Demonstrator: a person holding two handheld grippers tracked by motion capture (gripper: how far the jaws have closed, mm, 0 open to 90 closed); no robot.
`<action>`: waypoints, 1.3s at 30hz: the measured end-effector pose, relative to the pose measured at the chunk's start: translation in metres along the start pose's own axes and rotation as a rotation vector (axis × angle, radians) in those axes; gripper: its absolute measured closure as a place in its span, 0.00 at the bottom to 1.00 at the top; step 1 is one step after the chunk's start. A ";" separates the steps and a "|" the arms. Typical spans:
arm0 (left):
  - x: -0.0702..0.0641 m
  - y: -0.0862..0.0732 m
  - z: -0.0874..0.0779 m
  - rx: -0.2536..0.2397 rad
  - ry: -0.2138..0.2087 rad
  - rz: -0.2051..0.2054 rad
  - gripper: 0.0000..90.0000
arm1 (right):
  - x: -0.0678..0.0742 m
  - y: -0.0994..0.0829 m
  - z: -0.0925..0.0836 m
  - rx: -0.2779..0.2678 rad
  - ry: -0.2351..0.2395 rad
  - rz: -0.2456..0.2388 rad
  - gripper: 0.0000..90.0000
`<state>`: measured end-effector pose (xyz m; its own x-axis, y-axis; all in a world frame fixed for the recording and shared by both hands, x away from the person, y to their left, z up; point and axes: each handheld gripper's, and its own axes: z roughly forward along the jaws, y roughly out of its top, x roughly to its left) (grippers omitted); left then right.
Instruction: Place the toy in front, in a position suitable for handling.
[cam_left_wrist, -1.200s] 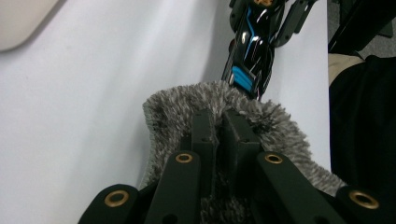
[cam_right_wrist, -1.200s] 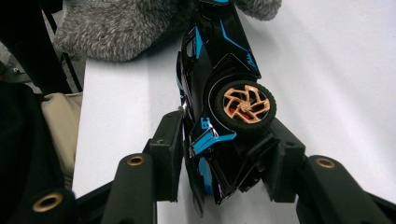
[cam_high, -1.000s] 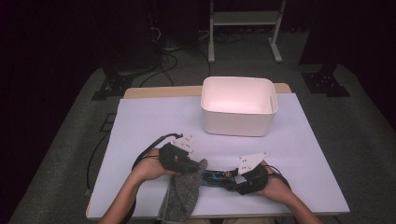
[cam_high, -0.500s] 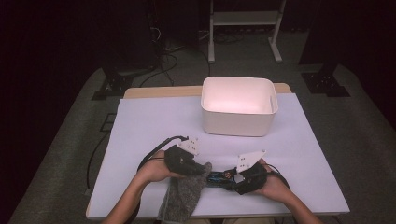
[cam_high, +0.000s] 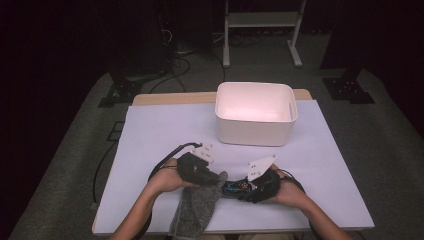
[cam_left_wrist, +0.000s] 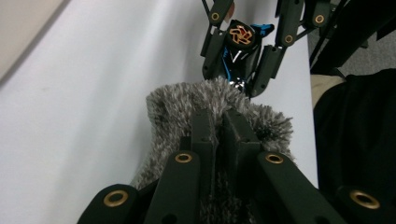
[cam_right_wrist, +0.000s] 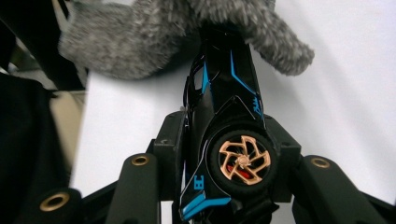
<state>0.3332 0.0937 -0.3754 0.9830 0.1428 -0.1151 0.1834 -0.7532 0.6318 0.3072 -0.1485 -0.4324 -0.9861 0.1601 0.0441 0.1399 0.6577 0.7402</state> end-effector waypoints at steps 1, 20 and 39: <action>0.002 0.002 0.000 0.002 0.004 0.003 0.93 | -0.003 0.000 -0.001 0.003 -0.002 -0.005 0.63; 0.026 0.022 0.014 0.029 0.019 -0.020 0.92 | -0.025 -0.009 -0.011 -0.005 -0.060 0.050 0.58; -0.012 -0.002 0.016 0.041 -0.054 0.030 0.92 | 0.005 -0.017 -0.017 -0.014 -0.095 0.147 0.27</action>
<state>0.3211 0.0830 -0.3872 0.9866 0.0863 -0.1386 0.1533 -0.7821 0.6041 0.2979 -0.1715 -0.4334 -0.9423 0.3227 0.0896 0.2799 0.6118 0.7398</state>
